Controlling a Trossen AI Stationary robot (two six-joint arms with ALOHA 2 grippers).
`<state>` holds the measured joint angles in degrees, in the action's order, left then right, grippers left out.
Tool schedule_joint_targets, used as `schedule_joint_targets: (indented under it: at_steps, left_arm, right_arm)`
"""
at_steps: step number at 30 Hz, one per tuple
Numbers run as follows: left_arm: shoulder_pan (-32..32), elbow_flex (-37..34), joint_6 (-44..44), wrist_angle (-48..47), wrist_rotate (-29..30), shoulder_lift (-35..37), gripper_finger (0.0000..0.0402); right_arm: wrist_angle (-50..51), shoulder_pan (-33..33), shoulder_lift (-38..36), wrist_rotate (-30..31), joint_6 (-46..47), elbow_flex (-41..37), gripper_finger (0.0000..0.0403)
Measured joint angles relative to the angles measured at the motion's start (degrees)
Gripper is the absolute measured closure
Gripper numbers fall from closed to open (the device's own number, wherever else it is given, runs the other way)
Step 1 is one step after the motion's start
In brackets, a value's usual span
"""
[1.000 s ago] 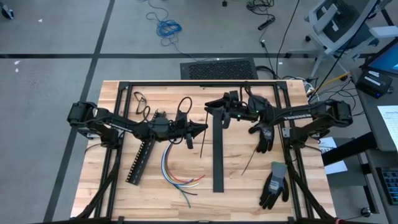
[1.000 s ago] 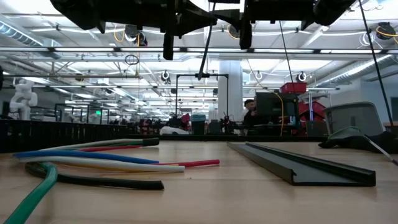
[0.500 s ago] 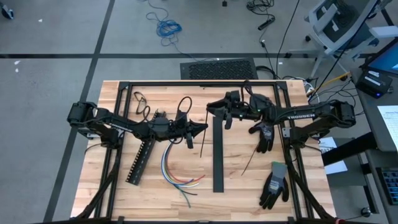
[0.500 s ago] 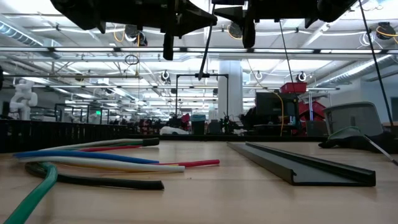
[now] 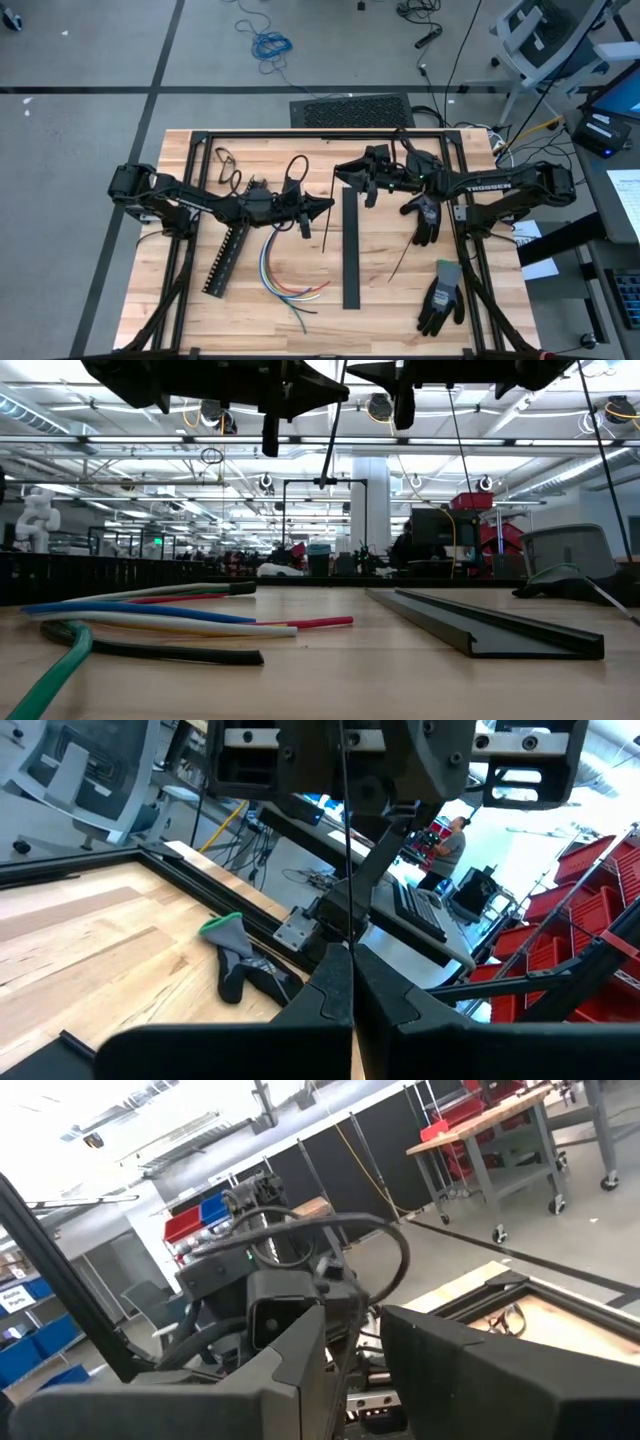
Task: Ziptie cables
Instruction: Prepare the zip tie
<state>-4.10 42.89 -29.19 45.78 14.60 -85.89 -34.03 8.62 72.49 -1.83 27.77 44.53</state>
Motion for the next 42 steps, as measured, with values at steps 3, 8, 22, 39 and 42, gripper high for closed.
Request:
schedule_joint_targets:
  at_steps: [3, 8, 22, 39, 42]
  left_arm:
    - [0.02, 0.00, -0.02, 0.00, 0.51, 0.00, 0.0401]
    - [0.01, 0.02, -0.02, 0.03, 0.56, 0.00, 0.0401]
    - [0.00, 0.02, -0.27, 0.44, 0.64, 0.00, 0.0401]
    - [0.00, 0.02, -0.16, 0.29, 0.65, 0.00, 0.0401]
    - [0.01, 0.02, -0.04, 0.26, 0.65, 0.00, 0.0401]
  right_arm:
    - [1.26, 0.22, -0.40, -0.05, -0.02, 0.00, 0.0322]
    - [1.13, 0.22, -0.28, -1.58, 0.33, 0.00, 0.0328]
    - [1.24, 1.23, 1.66, -1.25, 1.81, 0.00, 0.0308]
    - [-1.38, 1.42, 1.77, -4.09, 6.07, 0.00, 0.0308]
    - [-1.43, 1.42, 1.77, -4.15, 6.40, -0.01, 0.0308]
